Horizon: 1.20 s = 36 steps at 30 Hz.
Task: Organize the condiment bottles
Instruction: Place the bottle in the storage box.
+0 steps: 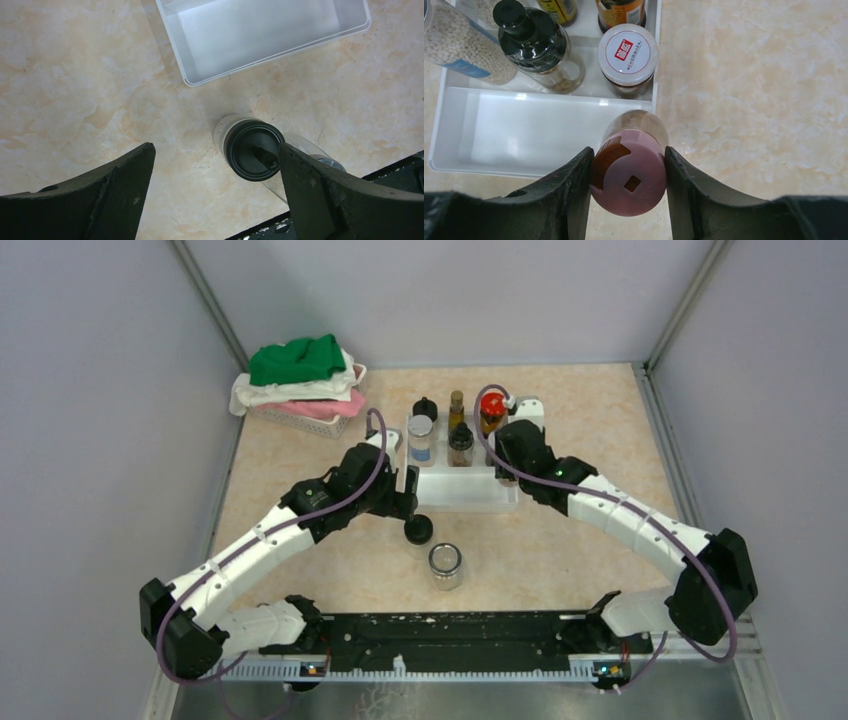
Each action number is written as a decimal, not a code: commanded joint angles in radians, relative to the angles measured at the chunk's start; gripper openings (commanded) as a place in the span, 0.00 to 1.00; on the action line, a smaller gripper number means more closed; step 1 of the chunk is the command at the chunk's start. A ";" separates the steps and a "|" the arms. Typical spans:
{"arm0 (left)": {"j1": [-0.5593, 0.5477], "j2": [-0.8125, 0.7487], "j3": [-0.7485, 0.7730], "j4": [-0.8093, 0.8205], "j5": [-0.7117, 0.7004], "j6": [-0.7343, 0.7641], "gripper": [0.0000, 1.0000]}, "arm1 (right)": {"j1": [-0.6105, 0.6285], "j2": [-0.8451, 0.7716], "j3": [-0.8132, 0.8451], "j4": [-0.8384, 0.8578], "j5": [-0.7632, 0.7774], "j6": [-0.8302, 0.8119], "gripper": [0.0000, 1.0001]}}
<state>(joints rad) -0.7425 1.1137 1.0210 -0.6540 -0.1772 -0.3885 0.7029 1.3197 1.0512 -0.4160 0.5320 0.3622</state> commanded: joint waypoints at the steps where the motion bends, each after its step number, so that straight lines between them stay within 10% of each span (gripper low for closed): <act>1: -0.005 -0.010 0.025 0.053 -0.012 0.017 0.99 | -0.031 0.033 -0.027 0.129 -0.082 -0.026 0.23; 25: -0.004 0.011 0.012 0.052 0.033 0.010 0.99 | -0.044 0.171 -0.110 0.249 -0.157 -0.024 0.24; 36: -0.004 0.017 0.019 0.044 -0.006 0.014 0.99 | -0.050 0.125 -0.098 0.176 -0.122 -0.037 0.81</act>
<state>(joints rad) -0.7425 1.1244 1.0210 -0.6285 -0.1516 -0.3897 0.6643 1.4876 0.9340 -0.2058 0.3782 0.3332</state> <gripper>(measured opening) 0.987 0.783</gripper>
